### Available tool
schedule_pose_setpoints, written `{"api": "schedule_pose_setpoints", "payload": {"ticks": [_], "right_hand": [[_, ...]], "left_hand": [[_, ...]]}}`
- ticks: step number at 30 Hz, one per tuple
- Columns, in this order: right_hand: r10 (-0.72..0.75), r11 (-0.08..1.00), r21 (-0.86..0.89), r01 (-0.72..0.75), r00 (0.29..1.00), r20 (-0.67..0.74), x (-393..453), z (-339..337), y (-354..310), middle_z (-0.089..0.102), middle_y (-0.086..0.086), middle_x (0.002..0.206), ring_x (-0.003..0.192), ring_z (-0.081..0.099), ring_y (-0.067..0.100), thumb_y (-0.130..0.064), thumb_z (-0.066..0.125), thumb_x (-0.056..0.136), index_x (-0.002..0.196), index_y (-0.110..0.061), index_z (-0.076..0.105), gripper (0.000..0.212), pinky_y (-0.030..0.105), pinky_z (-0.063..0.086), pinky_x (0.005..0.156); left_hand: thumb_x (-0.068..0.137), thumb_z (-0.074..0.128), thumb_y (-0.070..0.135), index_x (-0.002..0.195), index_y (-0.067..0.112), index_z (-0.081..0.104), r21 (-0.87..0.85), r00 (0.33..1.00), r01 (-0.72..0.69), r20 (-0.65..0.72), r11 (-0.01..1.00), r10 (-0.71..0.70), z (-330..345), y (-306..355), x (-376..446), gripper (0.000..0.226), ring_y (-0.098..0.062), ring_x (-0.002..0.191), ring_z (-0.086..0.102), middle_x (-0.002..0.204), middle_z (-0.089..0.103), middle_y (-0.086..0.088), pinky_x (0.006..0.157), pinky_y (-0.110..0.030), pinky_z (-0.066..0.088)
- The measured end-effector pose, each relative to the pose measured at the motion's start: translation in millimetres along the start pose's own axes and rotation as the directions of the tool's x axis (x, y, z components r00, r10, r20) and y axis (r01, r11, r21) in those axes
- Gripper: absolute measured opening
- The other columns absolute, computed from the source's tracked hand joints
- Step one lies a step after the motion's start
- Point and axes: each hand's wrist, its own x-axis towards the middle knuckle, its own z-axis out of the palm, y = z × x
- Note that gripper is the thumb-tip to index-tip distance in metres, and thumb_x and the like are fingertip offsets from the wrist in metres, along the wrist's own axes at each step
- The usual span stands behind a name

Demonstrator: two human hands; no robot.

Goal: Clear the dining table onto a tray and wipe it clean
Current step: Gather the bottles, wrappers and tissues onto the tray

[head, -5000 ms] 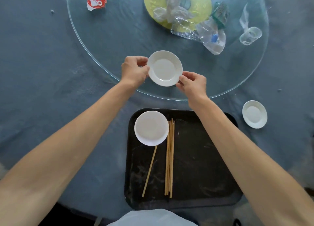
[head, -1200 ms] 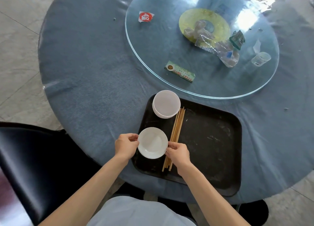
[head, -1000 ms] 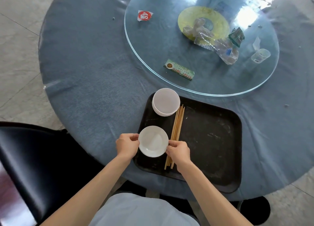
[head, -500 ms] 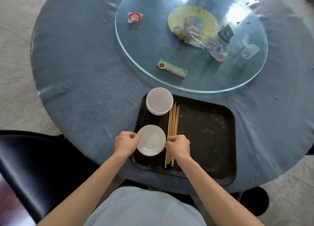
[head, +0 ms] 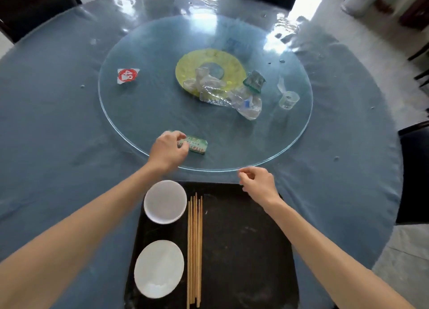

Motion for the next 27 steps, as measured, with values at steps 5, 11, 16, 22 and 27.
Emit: {"api": "schedule_pose_setpoints", "payload": {"ticks": [5,11,16,22,27], "right_hand": [[-0.059,0.99,-0.13,0.045,0.992,-0.108,127,-65,-14,0.069,-0.01,0.086,0.092,0.069,0.014,-0.022,0.059,0.098,0.11,-0.023,0.076,0.021,0.023,0.044,0.082],[-0.127,0.956,-0.273,0.103,0.989,-0.074,278,-97,-27,0.062,0.015,0.127,0.113,0.062,0.03,-0.031,0.057,0.101,0.14,-0.021,0.057,0.04,0.039,0.047,0.099],[-0.176,0.936,-0.315,0.154,0.983,-0.042,381,-89,-52,0.04,0.013,0.146,0.132,0.047,0.033,-0.051,0.059,0.097,0.155,-0.041,0.031,0.065,0.045,0.041,0.107],[-0.24,0.889,-0.406,0.21,0.971,-0.022,458,-49,-70,0.018,0.017,0.165,0.15,0.019,0.038,-0.071,0.059,0.088,0.153,-0.059,0.018,0.078,0.056,0.027,0.117],[-0.323,0.854,-0.455,0.252,0.943,-0.084,467,-29,-53,0.028,0.006,0.158,0.142,0.025,0.034,-0.053,0.066,0.085,0.142,-0.054,0.046,0.061,0.053,0.028,0.112]], "left_hand": [[0.095,0.057,0.027,0.134,0.017,0.063,0.042,0.998,-0.064,0.031,0.997,0.063,40,51,109,0.041,-0.027,0.131,0.05,0.141,0.055,-0.01,0.11,-0.037,0.04],[0.096,0.055,0.03,0.142,0.021,0.055,0.046,0.993,0.033,-0.117,0.998,-0.027,60,61,254,0.047,-0.038,0.131,0.045,0.145,0.05,-0.015,0.11,-0.044,0.037],[0.093,0.059,0.043,0.146,0.037,0.047,0.117,0.992,0.074,-0.108,0.99,-0.061,69,51,341,0.055,-0.035,0.14,0.034,0.154,0.039,-0.007,0.114,-0.046,0.033],[0.084,0.067,0.063,0.147,0.046,0.042,0.297,0.996,-0.025,0.094,0.955,-0.003,79,56,406,0.07,-0.036,0.14,0.036,0.146,0.043,-0.02,0.12,-0.045,0.027],[0.085,0.078,0.039,0.114,0.022,0.073,0.177,0.99,-0.087,0.123,0.98,0.066,79,56,421,0.034,-0.027,0.118,0.061,0.131,0.065,-0.01,0.091,-0.025,0.042]]}}
